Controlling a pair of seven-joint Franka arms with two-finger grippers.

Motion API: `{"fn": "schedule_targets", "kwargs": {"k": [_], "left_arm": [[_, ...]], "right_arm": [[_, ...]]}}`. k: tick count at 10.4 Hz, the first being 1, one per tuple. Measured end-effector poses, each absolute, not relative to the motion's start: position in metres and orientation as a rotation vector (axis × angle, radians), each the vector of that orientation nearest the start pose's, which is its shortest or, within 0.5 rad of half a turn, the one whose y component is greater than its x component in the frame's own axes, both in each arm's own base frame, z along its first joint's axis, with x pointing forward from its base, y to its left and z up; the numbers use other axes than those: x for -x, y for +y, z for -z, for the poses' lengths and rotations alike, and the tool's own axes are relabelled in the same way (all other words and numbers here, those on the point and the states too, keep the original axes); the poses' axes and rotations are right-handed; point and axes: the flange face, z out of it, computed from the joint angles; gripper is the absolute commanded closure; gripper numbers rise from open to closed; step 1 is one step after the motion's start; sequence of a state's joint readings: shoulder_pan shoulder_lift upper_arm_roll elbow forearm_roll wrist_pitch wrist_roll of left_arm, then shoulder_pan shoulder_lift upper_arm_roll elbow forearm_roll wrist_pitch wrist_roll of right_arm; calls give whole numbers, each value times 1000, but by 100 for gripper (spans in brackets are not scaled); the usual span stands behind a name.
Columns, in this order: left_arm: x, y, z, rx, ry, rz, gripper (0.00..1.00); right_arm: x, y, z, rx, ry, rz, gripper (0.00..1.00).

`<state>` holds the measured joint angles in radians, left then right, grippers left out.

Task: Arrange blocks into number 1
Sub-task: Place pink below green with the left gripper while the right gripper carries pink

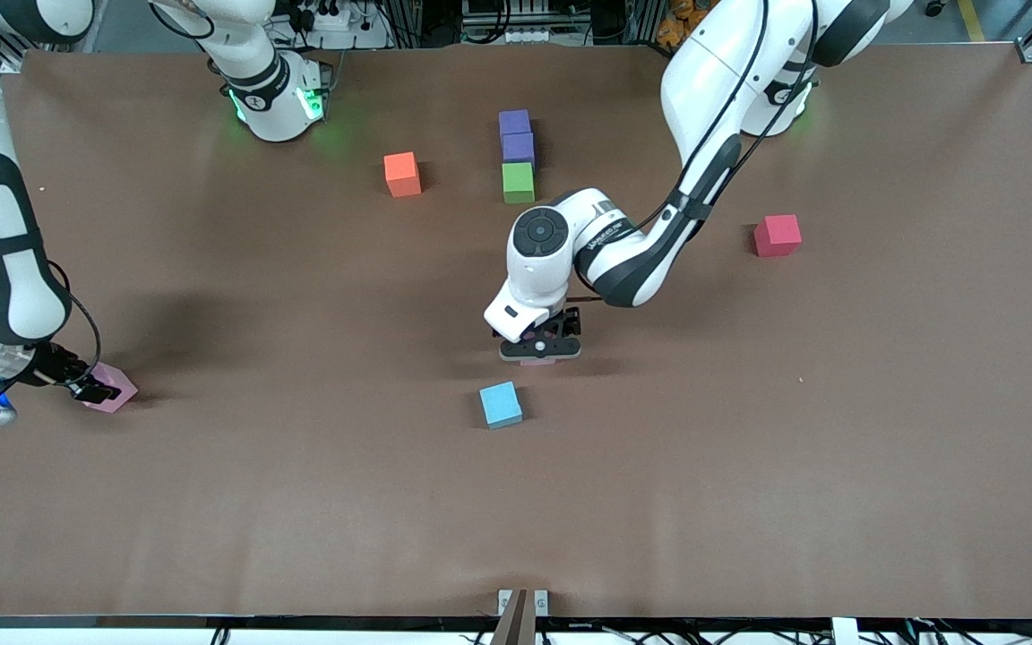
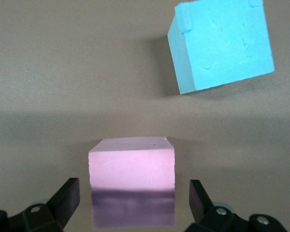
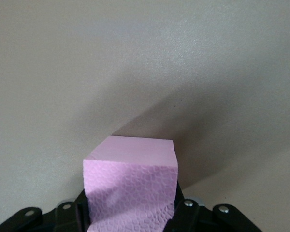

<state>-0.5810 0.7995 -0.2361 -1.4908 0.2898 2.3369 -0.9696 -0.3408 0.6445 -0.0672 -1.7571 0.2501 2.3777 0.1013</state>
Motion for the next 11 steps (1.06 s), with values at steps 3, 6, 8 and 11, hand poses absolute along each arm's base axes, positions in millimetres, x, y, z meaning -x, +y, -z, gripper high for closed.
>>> {"fn": "schedule_targets", "kwargs": {"k": [3,6,8,11], "left_arm": [[-521,-500,-206,3160,-61,131,88],[-523,-500,-206,3165,-163,138,100],[-525,-501,-207,3171,-209,148,100],[-529,-501,-219,3172,-266,160,100]], "right_arm": [[-627,-242,-222,2875,896,69,44],[-642,-215,-267,2900,783,142,48],[-644,-191,-290,2906,721,136,48],[-632,-160,-315,2911,657,124,48]]}}
